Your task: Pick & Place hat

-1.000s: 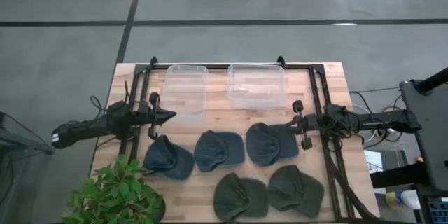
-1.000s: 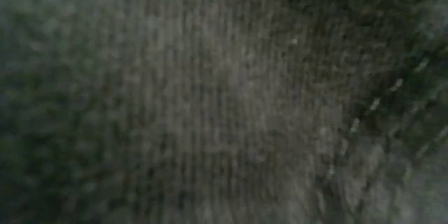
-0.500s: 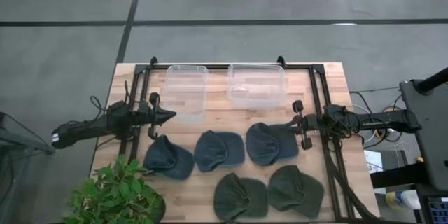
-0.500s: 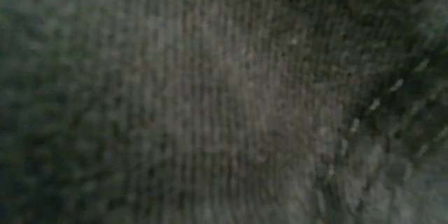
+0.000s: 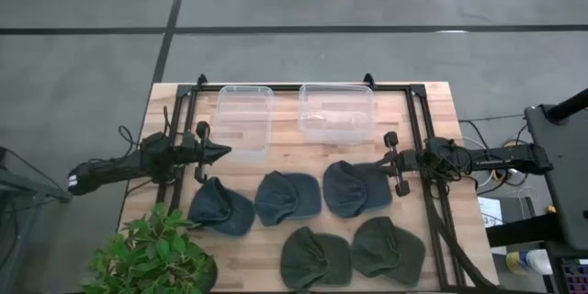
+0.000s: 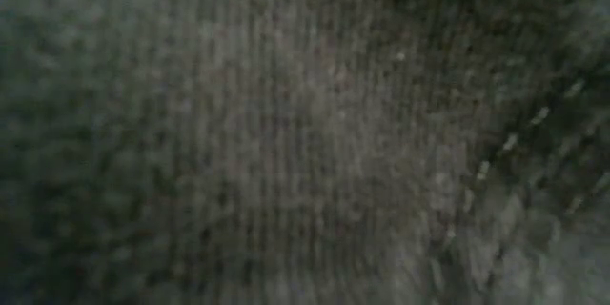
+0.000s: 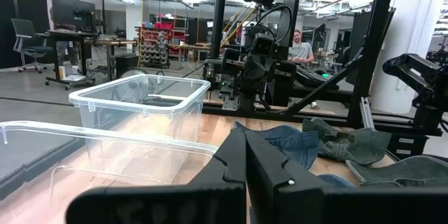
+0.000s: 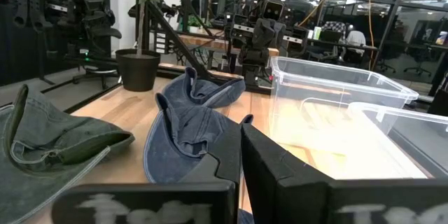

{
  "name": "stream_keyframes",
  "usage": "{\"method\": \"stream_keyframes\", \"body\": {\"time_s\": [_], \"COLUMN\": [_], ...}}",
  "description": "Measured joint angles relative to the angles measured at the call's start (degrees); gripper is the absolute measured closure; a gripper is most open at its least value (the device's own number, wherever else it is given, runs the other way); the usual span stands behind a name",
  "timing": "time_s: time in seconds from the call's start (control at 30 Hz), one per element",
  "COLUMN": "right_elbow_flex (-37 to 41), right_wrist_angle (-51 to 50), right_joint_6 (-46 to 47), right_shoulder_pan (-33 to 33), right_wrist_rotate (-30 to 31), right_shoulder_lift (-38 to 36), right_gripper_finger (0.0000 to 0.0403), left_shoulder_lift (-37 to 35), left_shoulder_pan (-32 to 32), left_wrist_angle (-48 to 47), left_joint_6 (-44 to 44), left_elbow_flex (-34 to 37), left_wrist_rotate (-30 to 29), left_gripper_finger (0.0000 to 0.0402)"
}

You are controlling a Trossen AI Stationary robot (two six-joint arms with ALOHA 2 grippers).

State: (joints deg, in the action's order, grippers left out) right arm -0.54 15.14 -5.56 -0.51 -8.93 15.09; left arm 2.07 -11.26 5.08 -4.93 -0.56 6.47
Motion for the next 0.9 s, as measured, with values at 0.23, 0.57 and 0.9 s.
{"method": "stream_keyframes", "body": {"time_s": [0.23,0.57,0.9], "right_elbow_flex": [-0.02,-0.02,0.00], "right_wrist_angle": [-0.01,0.10,3.35], "right_joint_6": [0.00,1.56,19.11], "right_shoulder_pan": [-0.01,0.00,0.00], "right_wrist_rotate": [0.00,0.00,0.09], "right_shoulder_lift": [0.00,0.00,0.00], "right_gripper_finger": [0.0394,0.0394,0.0394], "left_shoulder_lift": [-0.01,-0.01,-0.01], "left_shoulder_pan": [0.00,-0.01,0.01], "left_wrist_angle": [0.00,0.00,0.00], "left_joint_6": [0.00,0.00,0.00], "left_elbow_flex": [-0.01,0.00,-0.01], "left_wrist_rotate": [0.01,0.01,0.01], "left_gripper_finger": [0.0402,0.0402,0.0402]}}
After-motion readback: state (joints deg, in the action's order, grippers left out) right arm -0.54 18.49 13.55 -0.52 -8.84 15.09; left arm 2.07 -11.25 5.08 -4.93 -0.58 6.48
